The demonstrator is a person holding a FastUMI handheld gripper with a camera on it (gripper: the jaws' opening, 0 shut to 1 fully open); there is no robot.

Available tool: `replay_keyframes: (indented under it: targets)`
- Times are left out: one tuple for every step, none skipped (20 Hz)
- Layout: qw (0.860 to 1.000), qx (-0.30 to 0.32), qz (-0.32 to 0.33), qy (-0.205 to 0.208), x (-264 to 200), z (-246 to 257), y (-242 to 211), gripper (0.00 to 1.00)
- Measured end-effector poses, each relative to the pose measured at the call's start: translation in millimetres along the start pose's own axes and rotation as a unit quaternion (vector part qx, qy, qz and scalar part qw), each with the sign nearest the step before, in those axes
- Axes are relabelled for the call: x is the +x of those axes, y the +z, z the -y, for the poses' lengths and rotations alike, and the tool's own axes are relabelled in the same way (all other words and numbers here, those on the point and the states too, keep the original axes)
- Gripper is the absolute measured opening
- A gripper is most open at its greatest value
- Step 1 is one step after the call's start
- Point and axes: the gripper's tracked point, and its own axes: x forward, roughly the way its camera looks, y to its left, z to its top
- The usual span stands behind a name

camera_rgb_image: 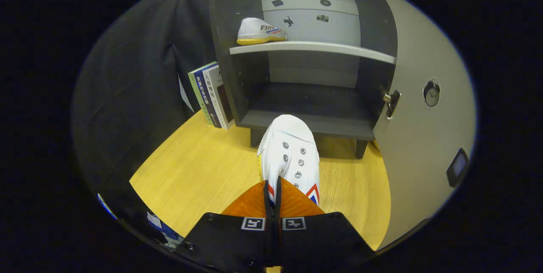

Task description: Open the shoe cabinet door, grab the shoes and put them into the shoe cabinet, then close the shoe cabinet door.

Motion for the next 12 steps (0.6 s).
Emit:
replay_keyframes:
  targets:
    - [1.000, -0.002, 0.011, 0.002, -5.0, 0.2, 13.5, 0.01]
    - [1.000, -0.001, 0.025, 0.002, -9.9, 1.1, 28.7, 0.01]
    - [0.999, -0.002, 0.038, 0.004, -14.1, 1.6, 41.9, 0.01]
    - [0.999, -0.004, 0.052, 0.002, -17.6, 3.7, 55.9, 0.01]
    - [0.998, -0.005, 0.060, 0.000, -20.7, 6.9, 66.5, 0.01]
    - [0.998, -0.003, 0.069, -0.002, -21.7, 9.6, 80.4, 0.01]
    - [0.997, 0.002, 0.081, -0.004, -24.2, 13.2, 93.1, 0.01]
    - [0.996, 0.006, 0.089, -0.006, -24.7, 16.5, 104.7, 0.01]
    - [0.995, 0.008, 0.099, -0.008, -25.4, 20.4, 116.1, 0.01]
    - [0.994, 0.011, 0.109, -0.011, -23.9, 24.1, 128.6, 0.01]
    - [0.993, 0.014, 0.115, -0.013, -23.5, 27.7, 140.4, 0.01]
    - [0.992, 0.018, 0.124, -0.016, -23.8, 30.6, 152.7, 0.01]
